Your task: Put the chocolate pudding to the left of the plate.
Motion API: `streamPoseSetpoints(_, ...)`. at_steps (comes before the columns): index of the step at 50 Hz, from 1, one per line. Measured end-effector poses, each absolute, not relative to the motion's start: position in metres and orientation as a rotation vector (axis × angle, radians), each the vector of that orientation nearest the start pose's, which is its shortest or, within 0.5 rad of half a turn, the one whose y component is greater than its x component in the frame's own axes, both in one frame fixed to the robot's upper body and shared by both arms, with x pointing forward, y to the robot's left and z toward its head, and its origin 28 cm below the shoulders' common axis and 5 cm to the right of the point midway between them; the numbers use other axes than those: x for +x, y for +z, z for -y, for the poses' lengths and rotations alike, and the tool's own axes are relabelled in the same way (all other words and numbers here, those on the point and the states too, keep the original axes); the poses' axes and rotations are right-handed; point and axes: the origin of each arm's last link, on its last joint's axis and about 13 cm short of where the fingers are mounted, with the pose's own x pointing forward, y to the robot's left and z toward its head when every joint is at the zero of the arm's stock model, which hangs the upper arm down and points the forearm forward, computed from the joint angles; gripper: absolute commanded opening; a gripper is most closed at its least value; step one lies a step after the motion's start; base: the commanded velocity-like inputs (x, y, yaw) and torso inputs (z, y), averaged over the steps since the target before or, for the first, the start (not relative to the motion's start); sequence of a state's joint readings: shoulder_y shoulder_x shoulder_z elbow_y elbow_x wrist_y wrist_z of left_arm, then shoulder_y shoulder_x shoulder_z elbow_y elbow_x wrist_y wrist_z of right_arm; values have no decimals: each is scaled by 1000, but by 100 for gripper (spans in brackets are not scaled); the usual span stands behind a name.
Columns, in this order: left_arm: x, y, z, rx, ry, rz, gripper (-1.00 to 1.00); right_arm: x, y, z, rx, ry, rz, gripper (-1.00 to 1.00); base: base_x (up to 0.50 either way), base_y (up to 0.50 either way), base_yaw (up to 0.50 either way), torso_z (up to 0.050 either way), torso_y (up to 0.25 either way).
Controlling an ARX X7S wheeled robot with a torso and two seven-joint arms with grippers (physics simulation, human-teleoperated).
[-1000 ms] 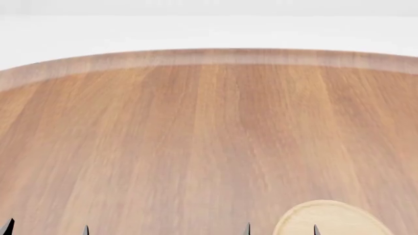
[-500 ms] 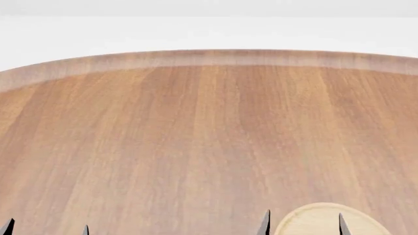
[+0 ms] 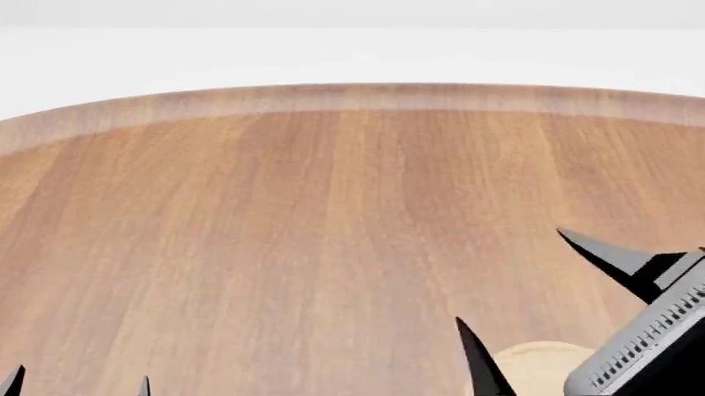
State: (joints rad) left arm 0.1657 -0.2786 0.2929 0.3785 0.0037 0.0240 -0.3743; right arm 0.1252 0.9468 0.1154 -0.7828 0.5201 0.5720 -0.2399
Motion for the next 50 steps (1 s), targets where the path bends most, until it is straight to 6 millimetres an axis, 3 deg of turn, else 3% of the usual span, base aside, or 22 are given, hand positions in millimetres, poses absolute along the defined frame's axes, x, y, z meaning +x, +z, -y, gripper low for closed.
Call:
streamPoseSetpoints(8,167,54,-198,152,14,220,100,170,221,227,-759,697,22,100,0,0,0,0,0)
streamPoseSetpoints(17,168,53,-197,155,12,217,100,165,219,232,-836,858,-93,100,0,0,0,0,0)
streamPoseSetpoints(34,169,50,-196,159,7,212,100,171,186,231,-828,1009,-245,100,0,0,0,0,0)
streamPoseSetpoints(50,168,49,-195,162,3,209,100,181,148,226,-748,1080,-285,100,0,0,0,0,0)
